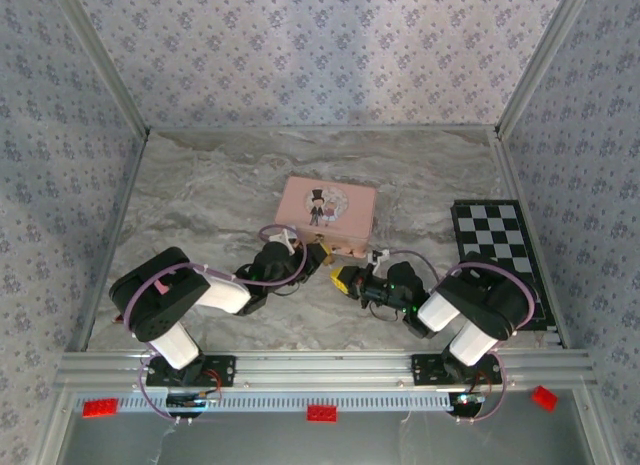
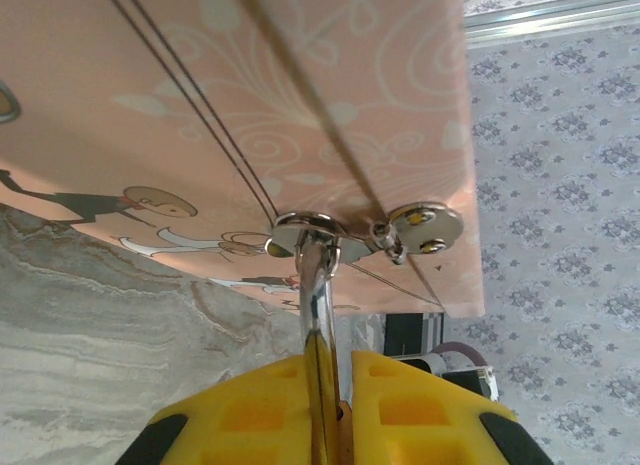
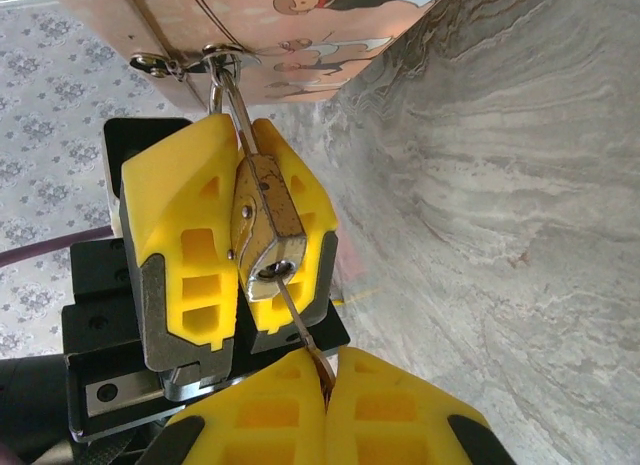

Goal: Unlock a padlock with a key

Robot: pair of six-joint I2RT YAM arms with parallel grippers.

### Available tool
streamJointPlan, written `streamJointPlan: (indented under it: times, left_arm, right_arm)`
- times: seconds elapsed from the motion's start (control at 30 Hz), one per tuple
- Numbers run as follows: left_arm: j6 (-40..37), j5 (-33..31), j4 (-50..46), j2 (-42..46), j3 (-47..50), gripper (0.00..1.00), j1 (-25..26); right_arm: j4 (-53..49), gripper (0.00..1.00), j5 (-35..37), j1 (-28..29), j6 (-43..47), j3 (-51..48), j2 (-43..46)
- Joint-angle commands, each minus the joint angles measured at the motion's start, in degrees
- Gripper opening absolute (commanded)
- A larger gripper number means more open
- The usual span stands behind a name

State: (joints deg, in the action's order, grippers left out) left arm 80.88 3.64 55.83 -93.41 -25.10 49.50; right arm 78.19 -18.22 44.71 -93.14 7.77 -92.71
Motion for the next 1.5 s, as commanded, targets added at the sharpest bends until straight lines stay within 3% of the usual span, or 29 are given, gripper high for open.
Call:
streamJointPlan:
  times: [0.0,1.47]
  left_arm:
    - [-0.73,2.08,10.14,2.6,-0.67,0.0,-0.06]
    - [0.5,1.95,13.97,0.68,0.14,0.0,0.65]
  right_arm:
    - [1.65,0.0,1.72,0.47,0.85,0.43,1.48]
    - [1.67,0.0,3.1,0.13,-0.19,0.63,1.54]
